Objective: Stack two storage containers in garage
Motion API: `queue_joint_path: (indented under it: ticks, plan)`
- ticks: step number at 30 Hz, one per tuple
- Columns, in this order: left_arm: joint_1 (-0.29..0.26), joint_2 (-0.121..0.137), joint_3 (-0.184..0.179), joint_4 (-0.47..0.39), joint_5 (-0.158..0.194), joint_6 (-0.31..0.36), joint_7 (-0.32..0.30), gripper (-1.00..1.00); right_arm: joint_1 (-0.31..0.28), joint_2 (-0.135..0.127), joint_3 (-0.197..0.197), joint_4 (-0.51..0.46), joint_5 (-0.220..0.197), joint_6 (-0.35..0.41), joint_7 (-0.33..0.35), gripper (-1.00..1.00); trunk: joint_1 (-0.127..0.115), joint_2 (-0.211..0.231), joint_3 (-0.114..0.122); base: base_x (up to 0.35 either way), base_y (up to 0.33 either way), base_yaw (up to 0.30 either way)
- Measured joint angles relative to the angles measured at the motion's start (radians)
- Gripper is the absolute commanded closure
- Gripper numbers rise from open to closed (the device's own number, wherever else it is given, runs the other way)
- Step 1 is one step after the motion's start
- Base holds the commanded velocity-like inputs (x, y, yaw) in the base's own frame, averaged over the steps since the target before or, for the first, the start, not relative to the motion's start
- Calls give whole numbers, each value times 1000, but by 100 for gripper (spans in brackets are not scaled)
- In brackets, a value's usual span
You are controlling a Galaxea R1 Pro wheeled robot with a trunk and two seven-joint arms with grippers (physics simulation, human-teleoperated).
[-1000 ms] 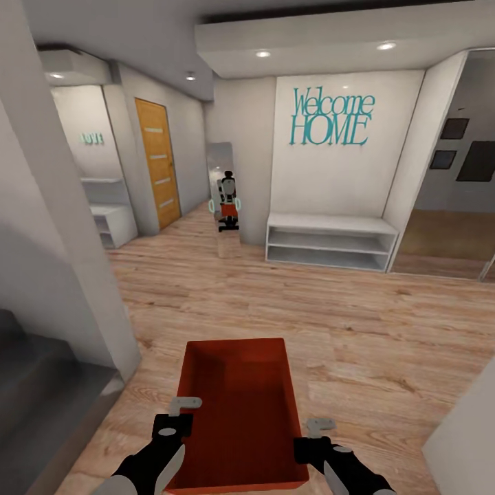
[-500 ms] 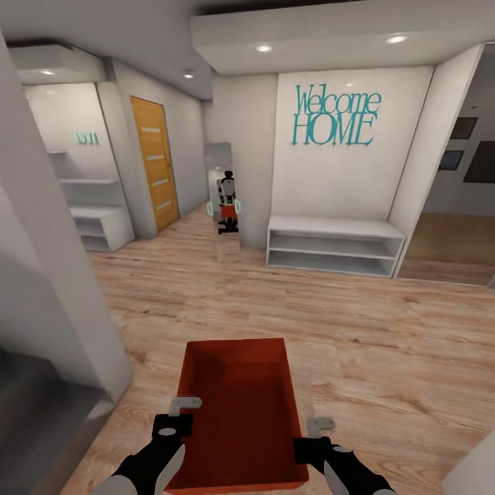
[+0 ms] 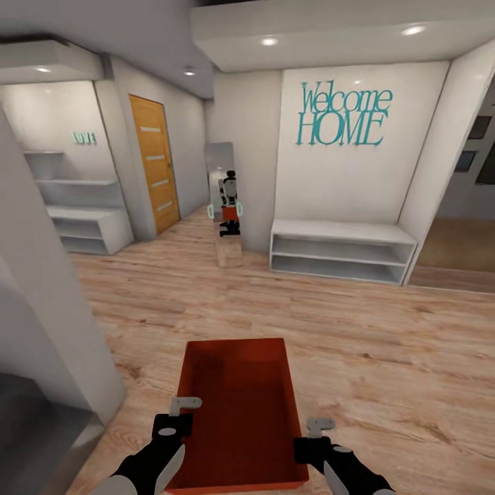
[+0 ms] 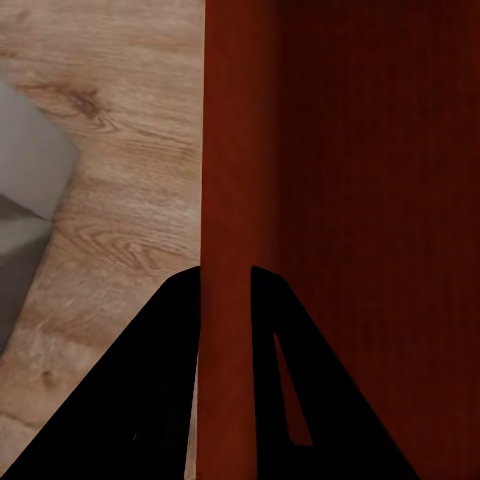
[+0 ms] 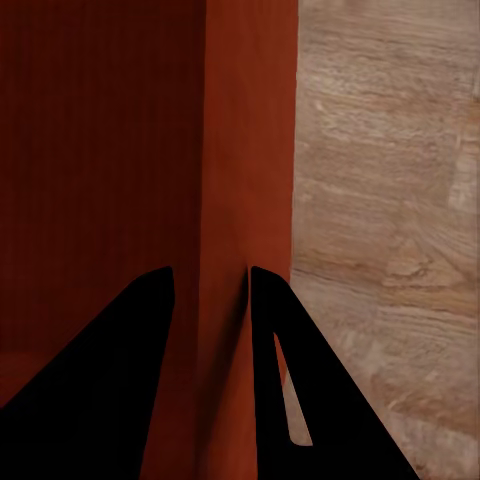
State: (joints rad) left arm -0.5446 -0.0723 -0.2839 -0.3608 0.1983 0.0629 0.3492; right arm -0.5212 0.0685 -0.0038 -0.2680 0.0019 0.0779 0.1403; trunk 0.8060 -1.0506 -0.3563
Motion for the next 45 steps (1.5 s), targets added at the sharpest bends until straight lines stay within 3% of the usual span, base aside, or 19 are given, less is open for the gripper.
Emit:
queue_joint_path:
  ticks: [21,45]
  plan:
    - [0,0,0,0,0,0,0,100,0,0,0,0,0,0,0,100,0,0,0,341,0,280]
    - [0,0,0,0,-1,4,0,100,0,0,-1,-1,1,4,1,100,0,0,0,341,-47,14]
